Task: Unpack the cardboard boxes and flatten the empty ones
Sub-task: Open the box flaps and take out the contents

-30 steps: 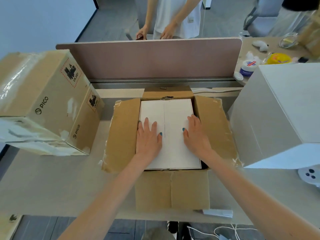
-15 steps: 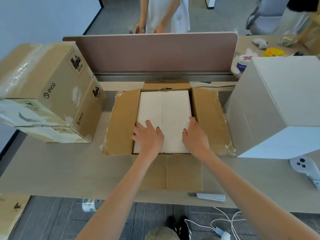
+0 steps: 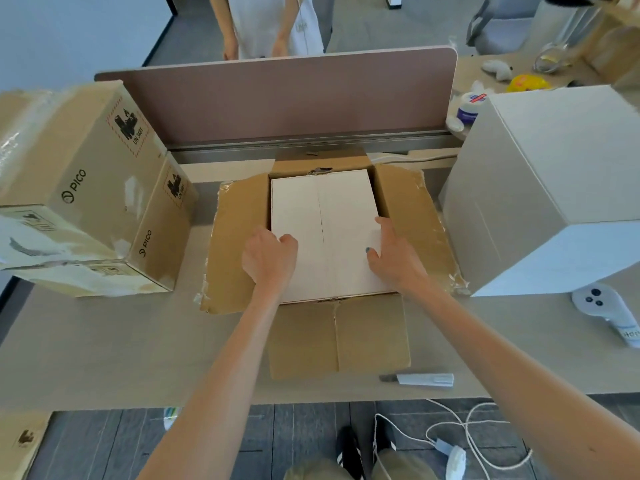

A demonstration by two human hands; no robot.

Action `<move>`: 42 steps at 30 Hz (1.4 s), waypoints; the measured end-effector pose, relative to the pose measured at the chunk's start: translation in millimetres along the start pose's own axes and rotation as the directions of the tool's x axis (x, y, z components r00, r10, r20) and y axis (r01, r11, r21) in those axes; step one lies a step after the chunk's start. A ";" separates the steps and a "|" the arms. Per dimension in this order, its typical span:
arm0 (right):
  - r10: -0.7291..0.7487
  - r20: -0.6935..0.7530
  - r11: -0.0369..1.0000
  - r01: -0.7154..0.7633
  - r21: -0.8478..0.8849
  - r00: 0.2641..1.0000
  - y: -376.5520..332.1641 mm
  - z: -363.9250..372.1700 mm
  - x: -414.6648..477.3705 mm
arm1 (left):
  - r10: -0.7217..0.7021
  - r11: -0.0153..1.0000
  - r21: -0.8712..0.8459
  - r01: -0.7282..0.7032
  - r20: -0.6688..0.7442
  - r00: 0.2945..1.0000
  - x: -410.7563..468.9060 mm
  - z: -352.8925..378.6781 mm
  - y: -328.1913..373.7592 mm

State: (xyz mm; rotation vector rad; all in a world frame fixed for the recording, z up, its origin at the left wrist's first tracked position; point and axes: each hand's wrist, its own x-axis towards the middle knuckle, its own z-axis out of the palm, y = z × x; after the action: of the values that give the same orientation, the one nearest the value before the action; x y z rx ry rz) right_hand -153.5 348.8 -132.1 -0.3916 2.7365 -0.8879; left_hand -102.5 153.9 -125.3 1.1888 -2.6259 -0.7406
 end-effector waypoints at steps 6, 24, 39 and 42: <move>0.108 -0.005 0.988 -0.108 -0.109 0.994 -13.6 4.2 -4.5 | 0.172 0.891 0.388 -0.235 0.190 0.967 -0.6 -4.9 4.6; 0.317 0.159 0.948 -0.310 -0.064 0.935 -20.3 13.4 -1.0 | 0.191 0.981 -0.120 -0.155 0.405 0.894 -28.2 12.4 -32.2; 0.144 -0.074 0.907 -0.101 0.409 0.987 -22.7 -20.3 -16.6 | 0.218 0.947 -0.283 -0.155 0.206 0.954 -34.8 -16.8 -18.8; 0.082 -0.157 0.901 -0.006 0.434 0.984 -30.9 -37.1 -25.6 | 0.242 0.928 -0.326 -0.179 0.164 0.956 -38.4 -36.9 -10.4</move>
State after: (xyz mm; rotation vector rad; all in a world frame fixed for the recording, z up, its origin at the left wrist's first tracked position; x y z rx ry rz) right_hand -135.2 352.8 -80.7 -0.1705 2.5690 -1.5364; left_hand -57.3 163.0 -96.6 0.7656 -2.6064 -1.2270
